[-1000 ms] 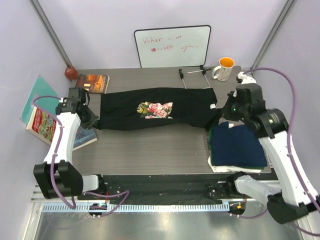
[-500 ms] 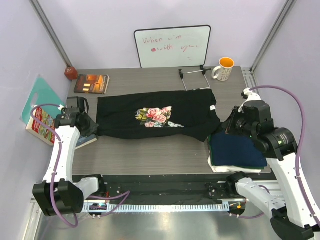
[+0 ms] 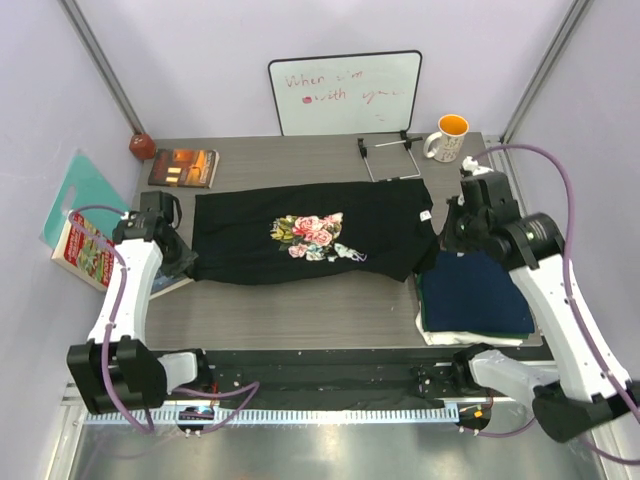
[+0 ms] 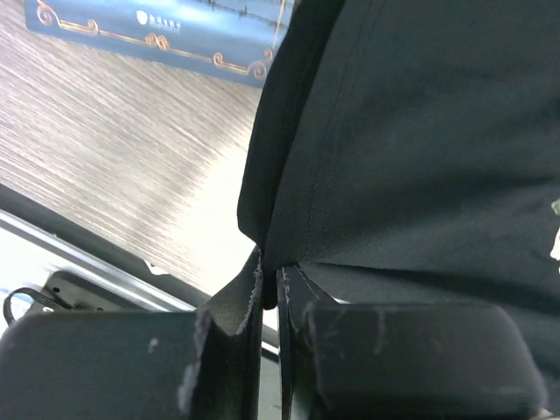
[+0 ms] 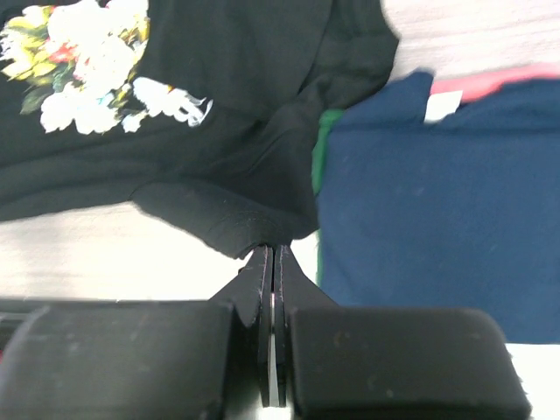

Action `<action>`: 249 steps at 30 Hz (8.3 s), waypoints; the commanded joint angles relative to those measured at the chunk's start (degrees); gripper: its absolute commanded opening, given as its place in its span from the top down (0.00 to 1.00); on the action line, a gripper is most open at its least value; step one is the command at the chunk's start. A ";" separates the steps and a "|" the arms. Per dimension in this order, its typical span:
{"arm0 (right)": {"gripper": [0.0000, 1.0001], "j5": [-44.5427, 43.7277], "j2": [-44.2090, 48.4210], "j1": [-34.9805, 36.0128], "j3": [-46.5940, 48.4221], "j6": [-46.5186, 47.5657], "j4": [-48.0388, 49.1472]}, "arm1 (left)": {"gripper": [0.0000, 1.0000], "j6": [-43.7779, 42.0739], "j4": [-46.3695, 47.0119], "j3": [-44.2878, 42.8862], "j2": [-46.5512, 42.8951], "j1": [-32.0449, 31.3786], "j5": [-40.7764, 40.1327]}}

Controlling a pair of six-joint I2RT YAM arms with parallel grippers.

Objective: Fold and stack the t-shirts

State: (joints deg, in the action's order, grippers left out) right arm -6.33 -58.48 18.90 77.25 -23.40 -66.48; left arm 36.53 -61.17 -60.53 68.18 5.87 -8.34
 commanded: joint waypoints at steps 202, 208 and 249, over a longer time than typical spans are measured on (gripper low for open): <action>0.84 -27.86 -63.70 -10.37 18.20 6.62 13.74 | 0.89 -8.41 -3.43 -26.57 49.42 -7.54 -0.88; 0.82 -23.65 -57.19 -10.63 20.65 7.31 16.02 | 0.88 -8.85 -4.57 -25.69 47.84 -7.45 -0.89; 0.80 -6.24 -72.83 -3.08 39.20 5.47 18.23 | 0.89 -8.06 -3.96 -24.19 46.16 -10.00 2.36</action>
State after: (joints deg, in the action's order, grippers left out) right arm -12.23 -136.11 15.05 117.25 -16.88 -49.01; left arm 28.29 -65.21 -84.20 116.27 -4.01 -6.79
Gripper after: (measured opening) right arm 0.203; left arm 0.112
